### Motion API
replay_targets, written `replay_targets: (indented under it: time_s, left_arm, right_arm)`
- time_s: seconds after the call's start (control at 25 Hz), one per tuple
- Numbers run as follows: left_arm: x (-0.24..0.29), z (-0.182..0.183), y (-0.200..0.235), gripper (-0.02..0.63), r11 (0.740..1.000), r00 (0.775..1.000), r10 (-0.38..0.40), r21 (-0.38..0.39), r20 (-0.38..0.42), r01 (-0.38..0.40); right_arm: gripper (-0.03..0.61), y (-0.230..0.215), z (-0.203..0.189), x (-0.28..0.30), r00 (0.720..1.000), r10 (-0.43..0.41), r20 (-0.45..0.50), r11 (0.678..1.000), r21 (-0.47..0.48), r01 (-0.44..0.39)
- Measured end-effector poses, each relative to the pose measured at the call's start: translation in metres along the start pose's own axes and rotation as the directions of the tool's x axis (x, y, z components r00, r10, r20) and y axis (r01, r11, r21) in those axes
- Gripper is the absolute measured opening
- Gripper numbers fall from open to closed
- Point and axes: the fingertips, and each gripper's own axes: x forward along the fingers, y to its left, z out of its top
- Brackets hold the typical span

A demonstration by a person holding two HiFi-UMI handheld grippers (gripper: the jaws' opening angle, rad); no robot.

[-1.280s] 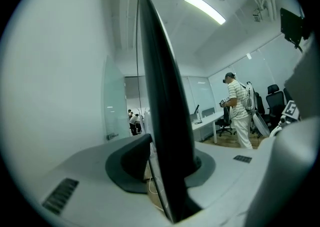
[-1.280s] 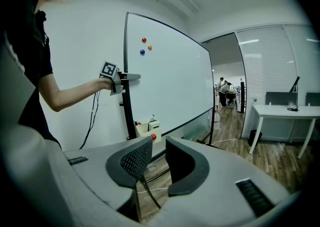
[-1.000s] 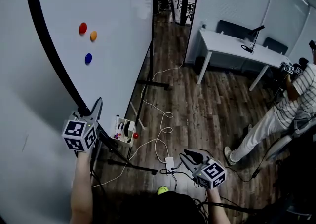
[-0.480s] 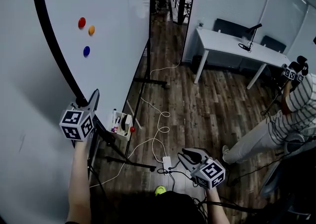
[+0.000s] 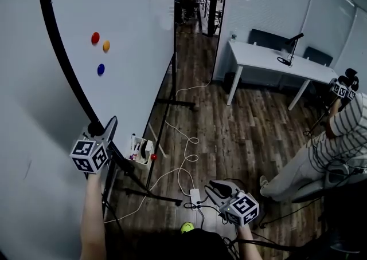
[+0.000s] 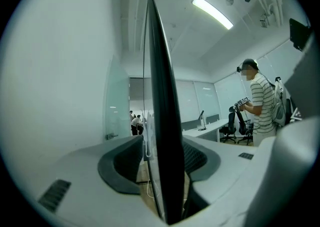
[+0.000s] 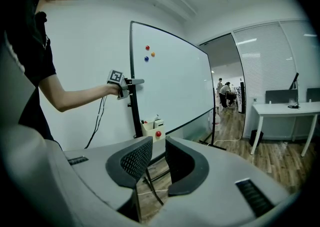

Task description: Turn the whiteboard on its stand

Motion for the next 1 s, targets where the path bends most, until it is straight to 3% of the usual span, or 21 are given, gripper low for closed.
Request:
replay_targets:
  time_s: [0.32, 0.6, 1.0]
  left_arm:
    - [-0.029, -0.002, -0.006, 0.222, 0.999, 1.0, -0.008, 0.049, -0.016, 0.009]
    - [-0.032, 0.016, 0.0, 0.179, 0.996, 0.999, 0.025, 0.082, -0.02, -0.024]
    - [-0.01, 0.022, -0.006, 0.112, 0.995, 1.0, 0.019, 0.094, -0.011, -0.018]
  right_arm:
    - [0.077, 0.014, -0.015, 0.021, 0.998, 0.062, -0.014, 0.997, 0.042, -0.062]
    - [0.077, 0.024, -0.027, 0.032, 0.99, 0.136, -0.036, 0.989, 0.058, -0.134]
    - [0.075, 0.015, -0.034, 0.048, 0.983, 0.169, -0.076, 0.982, 0.096, -0.161]
